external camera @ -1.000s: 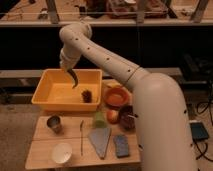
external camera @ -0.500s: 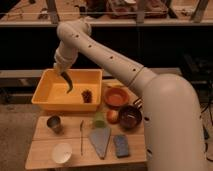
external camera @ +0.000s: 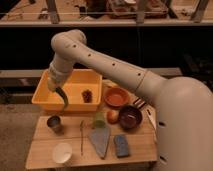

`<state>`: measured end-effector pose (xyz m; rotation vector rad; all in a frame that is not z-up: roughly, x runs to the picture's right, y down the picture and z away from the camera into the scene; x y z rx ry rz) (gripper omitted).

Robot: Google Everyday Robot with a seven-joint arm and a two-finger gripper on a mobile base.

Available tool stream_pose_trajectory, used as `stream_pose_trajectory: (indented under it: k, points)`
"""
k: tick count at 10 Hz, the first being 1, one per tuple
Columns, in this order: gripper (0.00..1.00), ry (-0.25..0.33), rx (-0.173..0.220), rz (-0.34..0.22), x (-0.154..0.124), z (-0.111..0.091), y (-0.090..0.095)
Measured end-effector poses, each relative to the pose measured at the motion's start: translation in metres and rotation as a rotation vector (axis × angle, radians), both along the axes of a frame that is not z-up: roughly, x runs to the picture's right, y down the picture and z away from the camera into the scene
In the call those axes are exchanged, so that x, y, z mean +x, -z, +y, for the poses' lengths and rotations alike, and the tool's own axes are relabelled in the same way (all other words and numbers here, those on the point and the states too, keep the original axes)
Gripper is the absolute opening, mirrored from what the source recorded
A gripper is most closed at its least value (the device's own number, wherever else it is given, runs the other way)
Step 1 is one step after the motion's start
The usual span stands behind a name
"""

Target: Place pepper in paper cup

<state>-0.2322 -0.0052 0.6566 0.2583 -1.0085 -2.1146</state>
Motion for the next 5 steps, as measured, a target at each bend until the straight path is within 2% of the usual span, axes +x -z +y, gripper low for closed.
stream_pose_trajectory:
  k: [3, 5]
  points:
    - [0.02, -0.012, -0.066, 0.012, 0.003, 0.03, 0.028]
    - [0.02, -0.014, -0.069, 0.016, 0.005, 0.031, 0.028]
